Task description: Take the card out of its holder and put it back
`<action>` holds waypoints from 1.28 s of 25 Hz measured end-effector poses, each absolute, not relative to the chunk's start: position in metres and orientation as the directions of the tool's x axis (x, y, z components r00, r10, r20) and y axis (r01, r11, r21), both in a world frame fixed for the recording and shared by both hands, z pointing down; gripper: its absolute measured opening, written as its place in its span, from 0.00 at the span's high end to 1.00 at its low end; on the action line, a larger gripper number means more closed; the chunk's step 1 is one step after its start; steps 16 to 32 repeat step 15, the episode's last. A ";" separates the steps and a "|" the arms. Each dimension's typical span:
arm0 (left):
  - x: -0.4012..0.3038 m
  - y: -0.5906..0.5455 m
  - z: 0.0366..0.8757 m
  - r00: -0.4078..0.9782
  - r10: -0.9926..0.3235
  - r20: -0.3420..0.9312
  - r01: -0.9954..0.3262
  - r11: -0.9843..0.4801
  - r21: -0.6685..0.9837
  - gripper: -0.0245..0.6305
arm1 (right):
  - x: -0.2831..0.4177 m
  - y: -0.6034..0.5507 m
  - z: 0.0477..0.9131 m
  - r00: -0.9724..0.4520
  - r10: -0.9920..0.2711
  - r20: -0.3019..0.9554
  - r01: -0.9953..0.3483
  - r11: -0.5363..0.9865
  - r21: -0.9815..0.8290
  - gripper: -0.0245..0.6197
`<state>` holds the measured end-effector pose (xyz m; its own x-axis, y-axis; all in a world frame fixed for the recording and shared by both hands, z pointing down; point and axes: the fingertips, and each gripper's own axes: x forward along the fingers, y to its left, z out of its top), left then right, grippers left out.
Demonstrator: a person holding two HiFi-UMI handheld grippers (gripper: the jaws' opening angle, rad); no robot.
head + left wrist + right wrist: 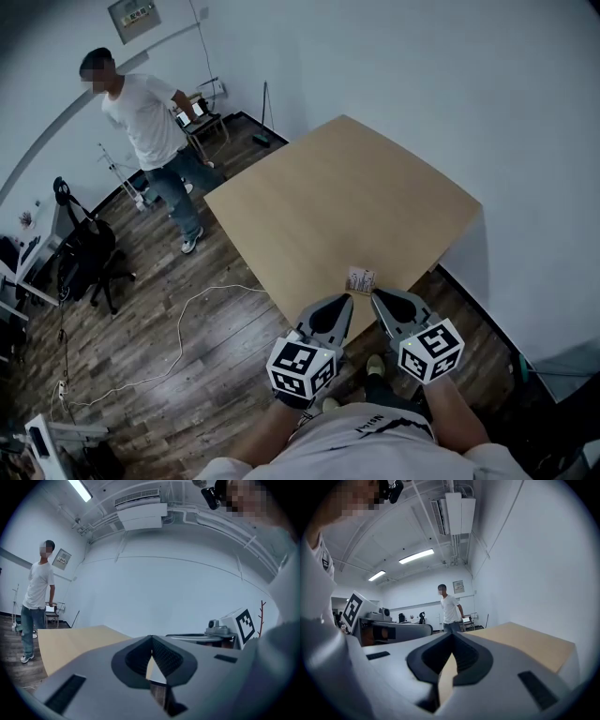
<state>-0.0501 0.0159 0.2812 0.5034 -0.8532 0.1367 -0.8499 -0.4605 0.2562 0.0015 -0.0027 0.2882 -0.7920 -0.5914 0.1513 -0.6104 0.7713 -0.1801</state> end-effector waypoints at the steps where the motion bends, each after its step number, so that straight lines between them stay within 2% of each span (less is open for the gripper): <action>1: -0.051 0.016 0.280 0.502 -0.854 0.136 -0.851 -0.459 0.256 0.94 | 0.001 -0.003 0.286 -0.793 -0.591 0.151 -0.610 0.772 -0.178 0.94; 32: -0.061 0.021 0.276 0.480 -0.868 0.127 -0.862 -0.438 0.256 0.94 | -0.006 0.002 0.280 -0.799 -0.583 0.144 -0.600 0.785 -0.155 0.94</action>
